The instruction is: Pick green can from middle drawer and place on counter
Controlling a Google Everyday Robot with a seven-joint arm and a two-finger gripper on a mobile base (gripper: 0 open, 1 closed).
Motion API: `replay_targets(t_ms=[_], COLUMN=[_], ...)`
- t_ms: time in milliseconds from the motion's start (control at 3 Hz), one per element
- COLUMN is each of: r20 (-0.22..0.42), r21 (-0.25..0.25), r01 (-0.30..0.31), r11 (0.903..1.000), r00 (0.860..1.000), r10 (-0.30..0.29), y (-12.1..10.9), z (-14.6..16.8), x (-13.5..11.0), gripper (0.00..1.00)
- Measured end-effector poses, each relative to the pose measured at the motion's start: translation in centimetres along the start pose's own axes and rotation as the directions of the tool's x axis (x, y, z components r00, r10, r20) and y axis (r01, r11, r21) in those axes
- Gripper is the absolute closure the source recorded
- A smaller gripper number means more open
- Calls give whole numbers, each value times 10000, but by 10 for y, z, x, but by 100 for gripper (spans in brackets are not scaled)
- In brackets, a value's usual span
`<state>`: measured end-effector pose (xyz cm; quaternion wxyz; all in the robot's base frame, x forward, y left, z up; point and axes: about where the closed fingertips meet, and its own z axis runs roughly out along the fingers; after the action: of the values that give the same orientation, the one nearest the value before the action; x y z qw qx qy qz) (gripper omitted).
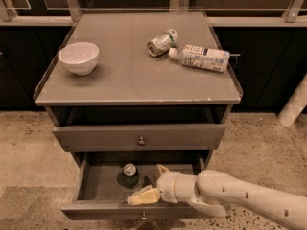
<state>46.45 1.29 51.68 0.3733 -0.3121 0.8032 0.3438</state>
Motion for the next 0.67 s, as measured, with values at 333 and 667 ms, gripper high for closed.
replay_targets(t_ms=[333,667], r20=[-247,-121], r21=[120,258], r01=[226,549], r11=[9997,9982], r00=[9994,9984], r10=[-223,-547], y=[-6,-12], z=[14,33], x=[9,5], gripper=[0,0])
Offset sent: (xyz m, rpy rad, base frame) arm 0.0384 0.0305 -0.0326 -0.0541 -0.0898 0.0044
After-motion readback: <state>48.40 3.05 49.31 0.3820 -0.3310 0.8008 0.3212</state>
